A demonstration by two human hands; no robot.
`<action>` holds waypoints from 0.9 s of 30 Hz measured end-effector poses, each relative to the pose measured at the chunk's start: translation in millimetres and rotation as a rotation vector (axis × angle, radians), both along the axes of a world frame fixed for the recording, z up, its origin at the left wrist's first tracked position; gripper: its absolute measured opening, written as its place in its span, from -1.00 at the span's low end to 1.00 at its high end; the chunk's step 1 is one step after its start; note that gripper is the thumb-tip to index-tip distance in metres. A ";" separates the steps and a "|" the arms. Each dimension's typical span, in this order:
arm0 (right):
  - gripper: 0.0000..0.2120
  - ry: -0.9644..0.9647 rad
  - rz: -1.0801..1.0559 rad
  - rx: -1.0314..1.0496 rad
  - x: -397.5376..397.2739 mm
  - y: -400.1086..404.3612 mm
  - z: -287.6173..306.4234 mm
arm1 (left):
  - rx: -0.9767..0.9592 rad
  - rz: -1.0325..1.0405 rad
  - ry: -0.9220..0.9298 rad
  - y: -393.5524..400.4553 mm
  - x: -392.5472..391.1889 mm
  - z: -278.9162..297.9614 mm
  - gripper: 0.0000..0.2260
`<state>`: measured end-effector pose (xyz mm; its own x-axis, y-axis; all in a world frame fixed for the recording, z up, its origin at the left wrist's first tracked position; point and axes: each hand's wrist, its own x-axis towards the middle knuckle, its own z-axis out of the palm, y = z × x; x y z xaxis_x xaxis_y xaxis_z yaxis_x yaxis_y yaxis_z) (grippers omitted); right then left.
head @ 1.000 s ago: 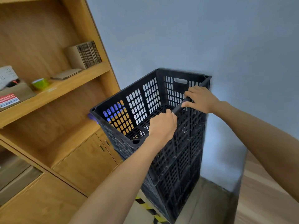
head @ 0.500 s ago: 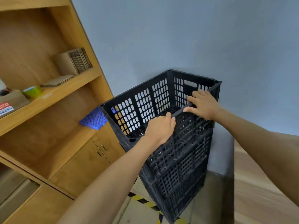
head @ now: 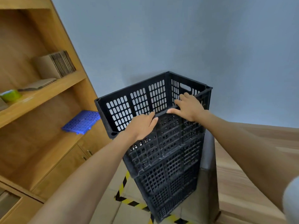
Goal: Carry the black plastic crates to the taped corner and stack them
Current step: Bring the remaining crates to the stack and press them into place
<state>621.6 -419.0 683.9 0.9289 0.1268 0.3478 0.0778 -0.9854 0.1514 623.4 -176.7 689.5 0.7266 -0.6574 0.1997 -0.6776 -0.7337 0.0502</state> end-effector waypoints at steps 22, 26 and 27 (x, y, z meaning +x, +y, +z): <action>-0.21 0.308 0.247 -0.039 10.4 -9.2 20.7 | 0.202 0.681 -0.033 -28.3 -36.2 8.2 -0.35; -0.25 0.231 0.250 -0.074 9.9 -9.5 17.2 | 0.258 0.720 -0.106 -29.8 -31.1 -0.1 -0.81; -0.25 0.221 0.249 -0.069 9.9 -9.8 16.7 | 0.222 0.726 -0.132 -28.8 -28.5 -3.6 -0.87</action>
<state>631.5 -428.8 700.6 0.9185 0.3754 0.1240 0.3532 -0.9201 0.1691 594.9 -205.5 685.9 0.9704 -0.0593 0.2343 -0.0120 -0.9801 -0.1981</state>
